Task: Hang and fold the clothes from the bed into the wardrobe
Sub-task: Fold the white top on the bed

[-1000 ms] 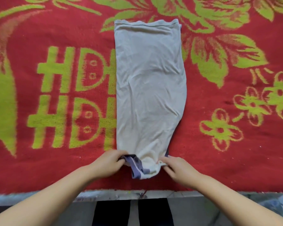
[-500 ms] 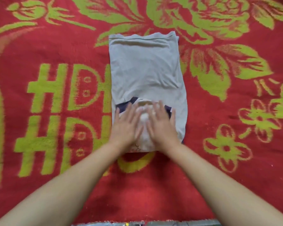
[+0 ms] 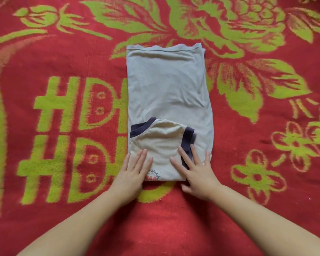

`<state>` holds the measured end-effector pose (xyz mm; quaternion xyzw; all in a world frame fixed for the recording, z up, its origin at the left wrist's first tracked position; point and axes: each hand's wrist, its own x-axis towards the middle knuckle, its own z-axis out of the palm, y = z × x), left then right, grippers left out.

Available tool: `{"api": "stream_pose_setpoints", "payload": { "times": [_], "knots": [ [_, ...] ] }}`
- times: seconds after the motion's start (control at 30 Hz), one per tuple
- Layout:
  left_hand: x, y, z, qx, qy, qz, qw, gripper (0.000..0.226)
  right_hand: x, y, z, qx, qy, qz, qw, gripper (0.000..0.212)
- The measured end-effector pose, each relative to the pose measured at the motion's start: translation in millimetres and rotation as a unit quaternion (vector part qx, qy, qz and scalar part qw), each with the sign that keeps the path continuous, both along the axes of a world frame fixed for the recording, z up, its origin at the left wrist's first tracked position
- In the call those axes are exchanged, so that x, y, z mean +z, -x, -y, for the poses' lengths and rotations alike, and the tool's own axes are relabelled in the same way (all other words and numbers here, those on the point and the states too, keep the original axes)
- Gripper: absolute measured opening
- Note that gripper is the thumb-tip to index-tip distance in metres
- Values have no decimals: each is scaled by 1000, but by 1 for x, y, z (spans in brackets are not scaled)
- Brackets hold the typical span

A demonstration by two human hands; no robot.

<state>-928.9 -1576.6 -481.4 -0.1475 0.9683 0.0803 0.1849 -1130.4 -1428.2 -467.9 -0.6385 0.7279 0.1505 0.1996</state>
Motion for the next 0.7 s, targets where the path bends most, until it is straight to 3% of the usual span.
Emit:
{"api": "stream_pose_setpoints", "payload": {
  "times": [0.1, 0.23, 0.33, 0.4, 0.47, 0.53, 0.57, 0.63, 0.7],
  "knots": [
    [7, 21, -2, 53, 27, 11, 998, 59, -8, -3, 16, -63, -15, 9, 998, 73],
    [19, 22, 0, 23, 4, 133, 991, 69, 14, 1, 19, -78, -55, 83, 992, 66],
    [55, 15, -2, 5, -134, 192, 972, 83, 52, -2, 6, -35, -86, 193, 977, 58],
    [77, 6, -6, 19, -279, 258, 925, 82, 79, -6, -3, -37, -144, 295, 944, 45],
    [97, 3, -7, 12, -381, 290, 878, 69, 103, -7, -5, -39, -233, 334, 913, 28],
    [109, 7, 0, 13, -412, 312, 856, 32, 117, 1, 4, -40, -303, 342, 889, 17],
    [111, 12, 8, 32, -410, 324, 852, 24, 120, 8, 13, -46, -314, 338, 886, 11],
    [110, 26, 31, 104, -414, 319, 846, 28, 117, 30, 34, -77, -278, 318, 903, 24],
    [101, 41, 60, 194, -398, 258, 859, 29, 107, 54, 58, -144, -193, 299, 923, 34]
  ]
}}
